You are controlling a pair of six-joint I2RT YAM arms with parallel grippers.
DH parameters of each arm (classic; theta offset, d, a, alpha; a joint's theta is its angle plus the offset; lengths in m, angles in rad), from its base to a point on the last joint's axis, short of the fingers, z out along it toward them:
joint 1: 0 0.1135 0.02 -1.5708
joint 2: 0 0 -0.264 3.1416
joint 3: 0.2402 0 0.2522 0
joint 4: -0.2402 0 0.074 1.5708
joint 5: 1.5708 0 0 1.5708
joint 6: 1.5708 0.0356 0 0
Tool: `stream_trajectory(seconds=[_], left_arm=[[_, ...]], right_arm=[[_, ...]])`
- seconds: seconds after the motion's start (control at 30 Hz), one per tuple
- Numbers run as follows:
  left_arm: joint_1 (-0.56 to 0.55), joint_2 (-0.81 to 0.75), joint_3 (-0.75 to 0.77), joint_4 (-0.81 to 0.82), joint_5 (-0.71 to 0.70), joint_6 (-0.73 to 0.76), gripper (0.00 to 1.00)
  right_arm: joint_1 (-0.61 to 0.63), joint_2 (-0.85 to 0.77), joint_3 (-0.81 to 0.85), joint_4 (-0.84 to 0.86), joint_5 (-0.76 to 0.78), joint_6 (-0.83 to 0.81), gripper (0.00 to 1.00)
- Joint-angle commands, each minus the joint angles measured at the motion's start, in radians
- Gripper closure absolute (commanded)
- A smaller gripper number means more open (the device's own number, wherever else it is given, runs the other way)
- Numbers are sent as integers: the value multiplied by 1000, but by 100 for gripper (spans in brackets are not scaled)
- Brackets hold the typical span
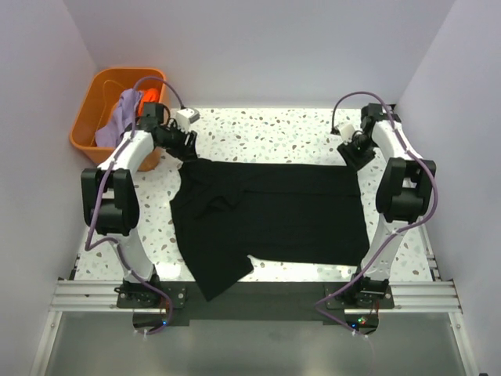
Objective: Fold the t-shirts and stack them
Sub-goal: Fold the tshirt
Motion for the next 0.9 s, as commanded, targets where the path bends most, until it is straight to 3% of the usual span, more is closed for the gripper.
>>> stream_trajectory(seconds=[0.0, 0.33, 0.47, 0.57, 0.67, 0.87], left_arm=[[-1, 63, 41, 53, -100, -158, 42], [5, 149, 56, 56, -211, -236, 41], [5, 140, 24, 59, -166, -241, 62], [5, 94, -20, 70, -140, -226, 86], [5, 11, -91, 104, -149, -216, 100], [5, -42, -183, 114, -314, -218, 100]], right_arm=[[38, 22, 25, 62, 18, 45, 60], [84, 86, 6, 151, 106, 61, 60], [87, 128, 12, 157, 141, 68, 60], [87, 149, 8, 162, 172, 65, 60], [86, 160, -2, 157, 187, 61, 60], [86, 172, -20, 165, 228, 50, 61]])
